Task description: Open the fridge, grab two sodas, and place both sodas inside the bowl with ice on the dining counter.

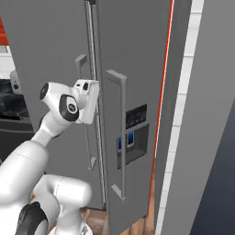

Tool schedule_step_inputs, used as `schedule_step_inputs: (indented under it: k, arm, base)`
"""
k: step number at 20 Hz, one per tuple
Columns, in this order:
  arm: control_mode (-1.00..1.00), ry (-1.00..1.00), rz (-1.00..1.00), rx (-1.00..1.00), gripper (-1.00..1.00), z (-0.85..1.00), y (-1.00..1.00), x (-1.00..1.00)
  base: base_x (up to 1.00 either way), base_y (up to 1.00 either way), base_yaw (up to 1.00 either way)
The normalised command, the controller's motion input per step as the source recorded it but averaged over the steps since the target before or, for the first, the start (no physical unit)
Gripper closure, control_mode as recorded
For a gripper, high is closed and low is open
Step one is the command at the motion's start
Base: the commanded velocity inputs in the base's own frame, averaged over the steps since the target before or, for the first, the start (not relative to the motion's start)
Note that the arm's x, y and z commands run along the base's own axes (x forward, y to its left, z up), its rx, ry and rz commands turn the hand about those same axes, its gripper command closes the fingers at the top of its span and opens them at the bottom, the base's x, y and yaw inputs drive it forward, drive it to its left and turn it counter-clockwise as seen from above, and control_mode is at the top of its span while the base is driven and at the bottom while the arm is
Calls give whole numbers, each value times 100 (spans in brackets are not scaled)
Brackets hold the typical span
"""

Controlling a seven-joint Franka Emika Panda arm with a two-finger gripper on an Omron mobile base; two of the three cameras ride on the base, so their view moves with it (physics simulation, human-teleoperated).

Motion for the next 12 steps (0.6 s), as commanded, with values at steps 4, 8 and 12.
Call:
schedule_step_inputs:
  k: [4, 8, 12]
  arm:
    - [-100, 10, -12, 0, -100, 0, -59, -3]
    - [-100, 10, -10, 0, -100, 0, -67, -6]
    - [-100, 6, -10, 0, -100, 0, -66, -13]
  base:
    - [0, 0, 0]
    - [0, 0, 0]
    - [0, 0, 0]
